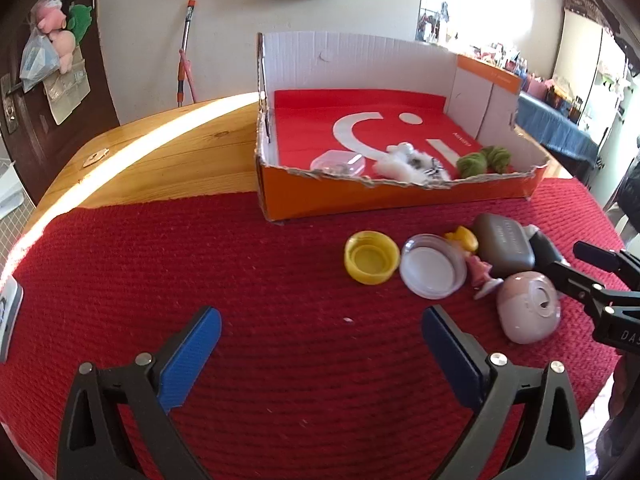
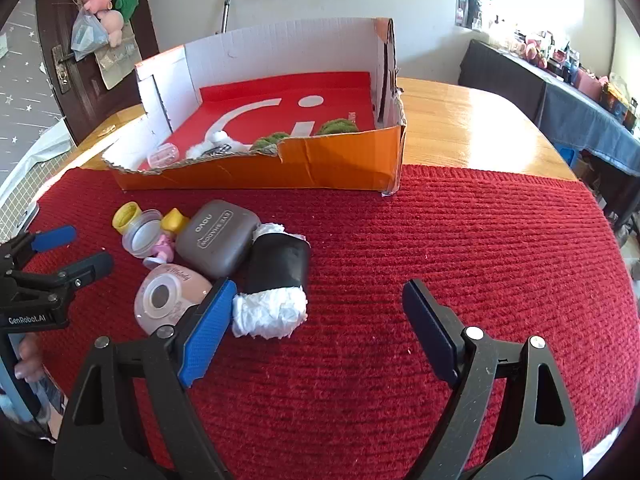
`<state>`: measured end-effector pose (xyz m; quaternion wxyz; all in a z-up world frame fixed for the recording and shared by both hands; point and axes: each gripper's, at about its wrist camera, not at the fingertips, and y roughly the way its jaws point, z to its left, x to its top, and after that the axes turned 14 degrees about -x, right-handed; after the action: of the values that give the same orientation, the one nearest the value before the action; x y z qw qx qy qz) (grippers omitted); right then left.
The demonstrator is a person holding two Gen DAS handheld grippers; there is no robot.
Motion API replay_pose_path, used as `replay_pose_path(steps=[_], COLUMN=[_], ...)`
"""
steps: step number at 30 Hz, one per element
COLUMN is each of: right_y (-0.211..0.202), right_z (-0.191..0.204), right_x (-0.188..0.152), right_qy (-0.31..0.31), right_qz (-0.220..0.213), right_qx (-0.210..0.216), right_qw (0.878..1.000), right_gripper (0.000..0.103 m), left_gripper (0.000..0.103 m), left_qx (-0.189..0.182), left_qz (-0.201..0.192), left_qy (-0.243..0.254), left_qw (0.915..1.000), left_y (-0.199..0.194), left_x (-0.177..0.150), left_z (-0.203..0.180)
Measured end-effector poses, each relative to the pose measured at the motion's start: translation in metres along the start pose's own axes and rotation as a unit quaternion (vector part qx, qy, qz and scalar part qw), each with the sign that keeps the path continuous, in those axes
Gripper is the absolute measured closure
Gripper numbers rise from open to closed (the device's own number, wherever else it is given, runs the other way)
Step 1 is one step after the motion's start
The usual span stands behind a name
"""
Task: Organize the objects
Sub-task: 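Grasp the yellow cap with the left gripper while the right gripper grasps the black tissue-wrapped roll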
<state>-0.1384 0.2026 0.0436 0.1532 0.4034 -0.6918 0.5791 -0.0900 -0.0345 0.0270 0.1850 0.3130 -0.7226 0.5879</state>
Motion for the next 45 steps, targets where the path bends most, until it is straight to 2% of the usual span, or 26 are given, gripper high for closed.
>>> replay_pose_path(steps=[8,23,30,35,40,42,43,45], right_y=[0.008,0.013,0.011,0.010,0.008,0.007,0.007,0.005], right_z=[0.003,0.007,0.008,0.011,0.015,0.016,0.017,0.018], right_x=[0.005,0.007,0.006,0.005,0.004,0.003,0.002,0.001], right_qy=[-0.002,-0.016,-0.015,-0.018,-0.023,-0.026,-0.027,-0.026], right_qz=[0.012,0.007,0.000,-0.004,-0.011,-0.014,-0.017,-0.021], right_qx=[-0.006,-0.014,-0.008,-0.010,-0.006,-0.005,-0.001,0.004], right_qw=[1.000,1.000,1.000,1.000,1.000,1.000,0.999,0.999], right_gripper=[0.018,0.018,0.024,0.028,0.041,0.048,0.058,0.070], left_gripper=[0.007,0.016,0.030,0.034,0.041,0.053,0.056,0.071], left_qx=[-0.001,-0.016,-0.039,-0.045,-0.052,-0.058,-0.062,-0.069], left_qz=[0.016,0.019,0.019,0.018,0.017,0.017,0.016,0.013], left_qy=[0.022,0.067,0.069,0.070,0.073,0.079,0.084,0.096], left_qw=[0.9996,0.9974,0.9967,0.9963,0.9958,0.9950,0.9943,0.9929], left_y=[0.013,0.026,0.027,0.027,0.028,0.027,0.027,0.025], left_x=[0.014,0.026,0.028,0.028,0.029,0.028,0.027,0.024], left_z=[0.009,0.004,0.002,0.001,-0.002,-0.005,-0.007,-0.012])
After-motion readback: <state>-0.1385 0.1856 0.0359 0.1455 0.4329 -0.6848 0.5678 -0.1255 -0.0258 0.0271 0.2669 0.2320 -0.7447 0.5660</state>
